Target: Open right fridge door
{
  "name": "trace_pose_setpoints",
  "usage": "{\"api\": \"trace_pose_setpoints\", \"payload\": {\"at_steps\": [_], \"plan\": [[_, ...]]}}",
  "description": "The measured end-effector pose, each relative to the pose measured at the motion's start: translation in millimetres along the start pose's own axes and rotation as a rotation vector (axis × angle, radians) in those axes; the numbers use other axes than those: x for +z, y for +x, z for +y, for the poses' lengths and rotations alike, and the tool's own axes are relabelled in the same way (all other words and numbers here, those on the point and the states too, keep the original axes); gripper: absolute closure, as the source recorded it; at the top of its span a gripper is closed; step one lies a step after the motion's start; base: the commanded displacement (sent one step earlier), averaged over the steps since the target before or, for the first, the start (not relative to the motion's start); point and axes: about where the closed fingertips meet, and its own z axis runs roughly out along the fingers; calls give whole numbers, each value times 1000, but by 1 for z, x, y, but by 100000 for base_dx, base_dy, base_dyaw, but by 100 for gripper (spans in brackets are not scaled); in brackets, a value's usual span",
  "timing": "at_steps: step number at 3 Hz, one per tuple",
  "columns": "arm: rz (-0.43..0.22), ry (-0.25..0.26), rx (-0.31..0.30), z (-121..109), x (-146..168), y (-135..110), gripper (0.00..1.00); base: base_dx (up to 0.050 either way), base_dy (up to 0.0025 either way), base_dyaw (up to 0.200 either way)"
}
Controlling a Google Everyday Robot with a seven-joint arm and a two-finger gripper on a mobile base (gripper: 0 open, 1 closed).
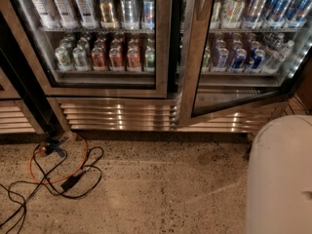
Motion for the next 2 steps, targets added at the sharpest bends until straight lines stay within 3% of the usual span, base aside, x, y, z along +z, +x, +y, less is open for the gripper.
{"api": "trace_pose_setpoints", "payload": {"at_steps": [2], "plan": [[0, 0, 0, 0, 0, 0, 35, 0, 0, 0]]}}
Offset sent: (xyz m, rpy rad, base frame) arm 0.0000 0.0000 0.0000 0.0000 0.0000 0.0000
